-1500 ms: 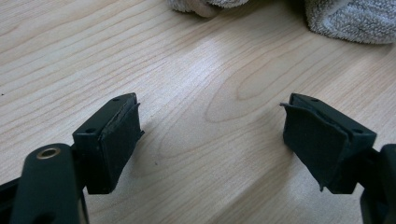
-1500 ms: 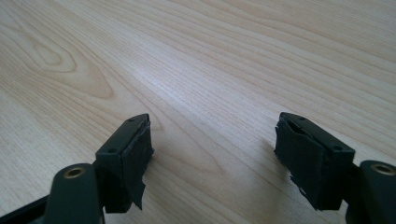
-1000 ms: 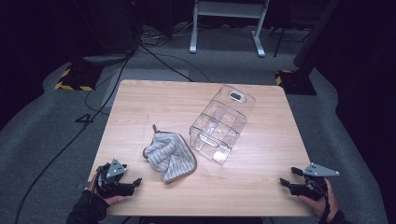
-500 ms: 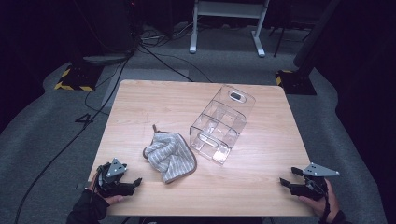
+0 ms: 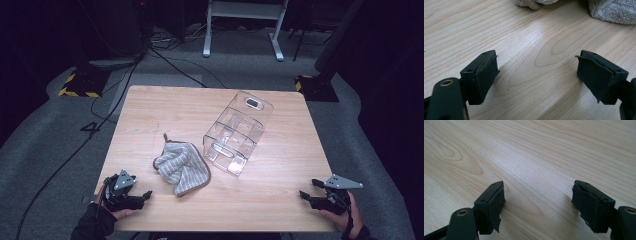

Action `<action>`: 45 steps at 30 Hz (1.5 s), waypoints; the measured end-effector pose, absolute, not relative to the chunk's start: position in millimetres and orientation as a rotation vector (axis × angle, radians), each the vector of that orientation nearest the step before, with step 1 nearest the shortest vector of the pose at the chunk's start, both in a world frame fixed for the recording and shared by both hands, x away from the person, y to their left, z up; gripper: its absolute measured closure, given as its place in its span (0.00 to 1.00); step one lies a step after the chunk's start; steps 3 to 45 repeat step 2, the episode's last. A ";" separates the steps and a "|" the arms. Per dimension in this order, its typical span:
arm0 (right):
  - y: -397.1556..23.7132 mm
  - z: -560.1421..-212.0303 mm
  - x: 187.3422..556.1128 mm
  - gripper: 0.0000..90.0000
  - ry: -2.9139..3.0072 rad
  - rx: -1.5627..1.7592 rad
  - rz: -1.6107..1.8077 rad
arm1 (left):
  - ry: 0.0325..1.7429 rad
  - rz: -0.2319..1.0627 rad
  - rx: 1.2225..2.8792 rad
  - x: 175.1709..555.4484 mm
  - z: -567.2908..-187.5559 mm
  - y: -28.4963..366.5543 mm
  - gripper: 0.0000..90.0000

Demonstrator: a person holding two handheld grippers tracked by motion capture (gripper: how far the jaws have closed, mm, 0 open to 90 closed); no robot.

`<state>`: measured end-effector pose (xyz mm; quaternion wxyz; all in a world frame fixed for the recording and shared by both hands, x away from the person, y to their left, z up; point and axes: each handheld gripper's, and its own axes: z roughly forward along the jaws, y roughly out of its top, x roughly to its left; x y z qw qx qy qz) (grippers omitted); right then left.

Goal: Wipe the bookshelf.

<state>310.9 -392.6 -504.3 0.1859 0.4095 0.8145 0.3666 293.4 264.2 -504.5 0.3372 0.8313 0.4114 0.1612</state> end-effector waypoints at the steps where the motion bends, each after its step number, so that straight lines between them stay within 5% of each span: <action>1: -392.6 -504.3 310.9 0.29 2.294 1.154 1.032 | 1.073 0.420 2.166 293.4 -504.5 264.2 0.19; 45: -392.6 -504.3 310.9 0.29 2.294 1.153 1.033 | 1.073 0.420 2.167 293.4 -504.5 264.2 0.19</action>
